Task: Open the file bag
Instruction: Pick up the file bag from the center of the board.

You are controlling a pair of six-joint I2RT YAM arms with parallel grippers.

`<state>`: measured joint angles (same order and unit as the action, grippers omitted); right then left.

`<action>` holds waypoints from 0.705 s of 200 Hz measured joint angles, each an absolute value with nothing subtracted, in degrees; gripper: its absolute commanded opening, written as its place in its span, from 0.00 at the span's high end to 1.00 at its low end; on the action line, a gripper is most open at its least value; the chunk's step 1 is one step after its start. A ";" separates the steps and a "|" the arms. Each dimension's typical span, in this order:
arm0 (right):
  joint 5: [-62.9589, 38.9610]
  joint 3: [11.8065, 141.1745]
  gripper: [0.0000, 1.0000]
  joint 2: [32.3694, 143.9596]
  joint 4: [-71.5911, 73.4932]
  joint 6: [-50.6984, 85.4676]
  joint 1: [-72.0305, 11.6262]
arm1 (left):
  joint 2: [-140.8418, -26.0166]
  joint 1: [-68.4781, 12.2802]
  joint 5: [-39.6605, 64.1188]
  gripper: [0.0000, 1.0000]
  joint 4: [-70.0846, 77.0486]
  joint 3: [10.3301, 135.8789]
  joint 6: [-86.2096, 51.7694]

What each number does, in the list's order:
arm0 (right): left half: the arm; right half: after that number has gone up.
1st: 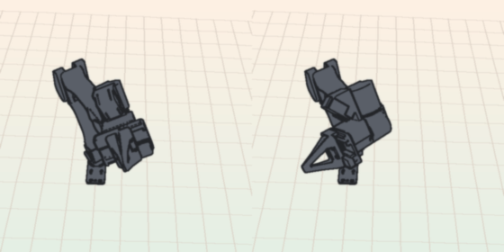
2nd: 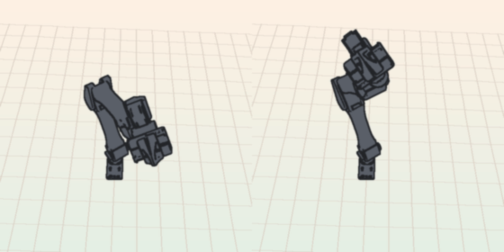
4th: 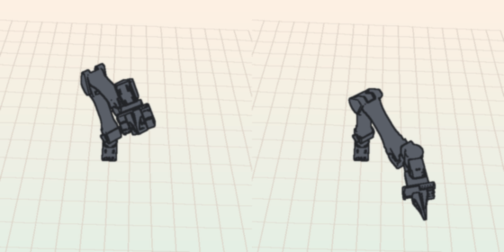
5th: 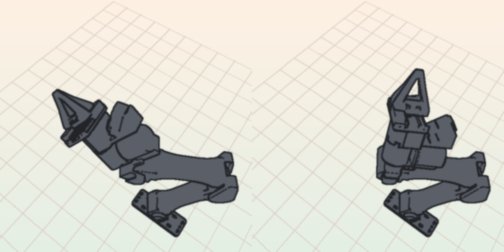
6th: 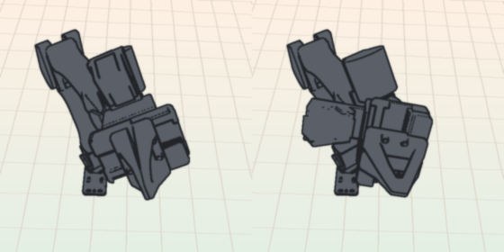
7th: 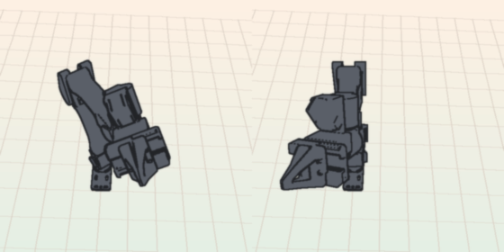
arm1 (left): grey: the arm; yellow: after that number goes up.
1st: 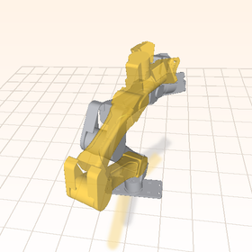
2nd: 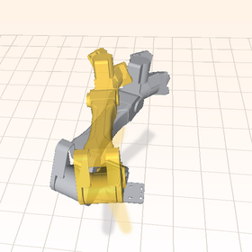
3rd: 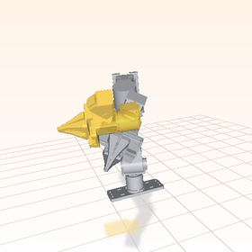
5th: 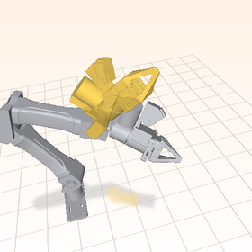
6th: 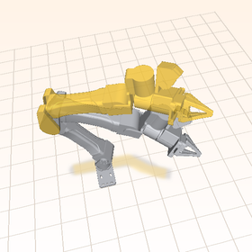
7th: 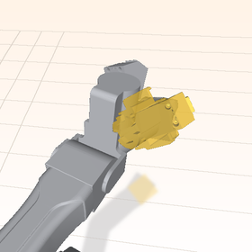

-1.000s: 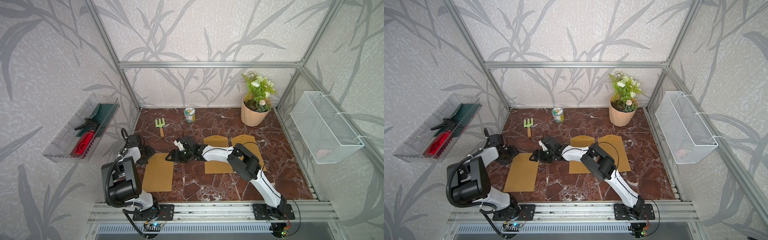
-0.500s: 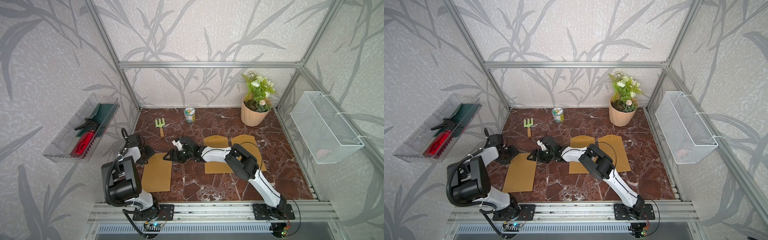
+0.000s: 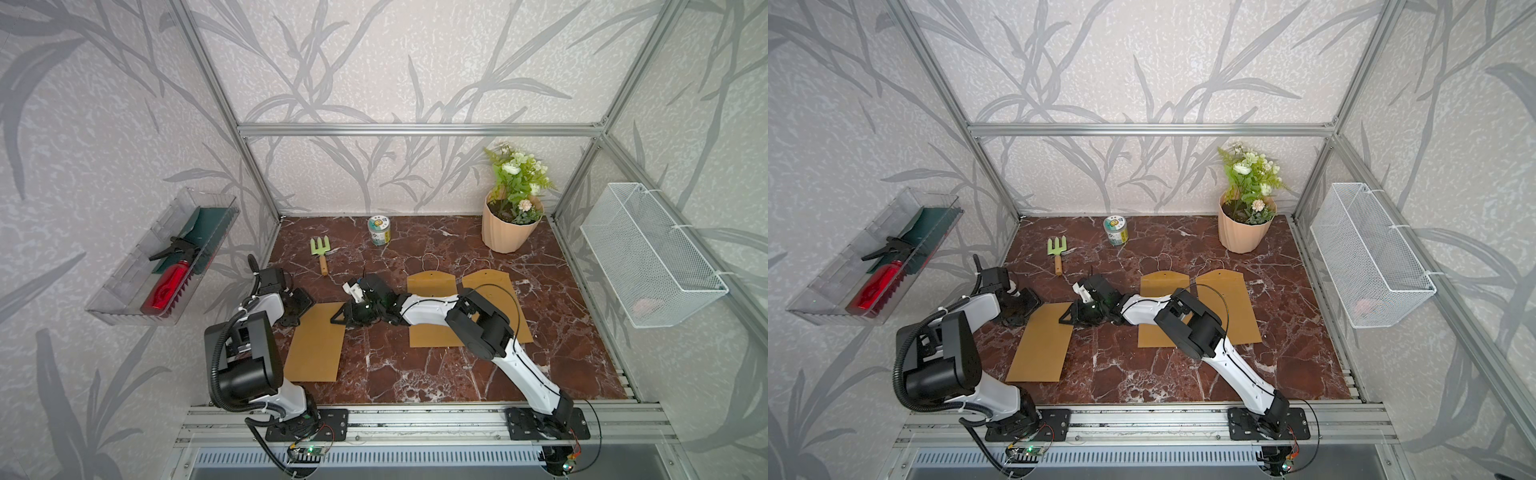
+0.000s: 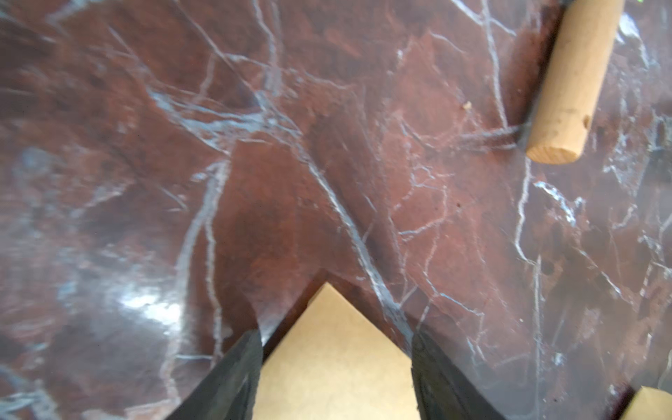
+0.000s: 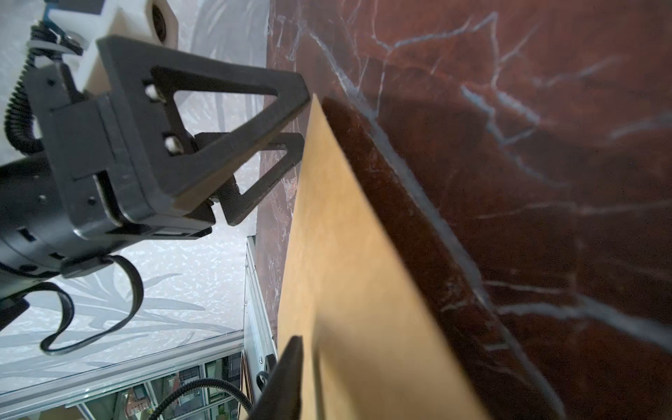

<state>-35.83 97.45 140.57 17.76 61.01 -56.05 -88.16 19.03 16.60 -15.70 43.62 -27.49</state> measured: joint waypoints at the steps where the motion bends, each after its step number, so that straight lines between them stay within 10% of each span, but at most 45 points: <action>1: -35.86 97.45 0.82 140.57 17.74 61.10 -56.03 | -88.12 18.98 16.62 0.33 -15.73 43.59 -27.51; 141: -36.99 82.21 0.96 111.00 1.76 33.91 -49.28 | -70.02 4.80 19.03 0.29 -22.96 51.66 -28.91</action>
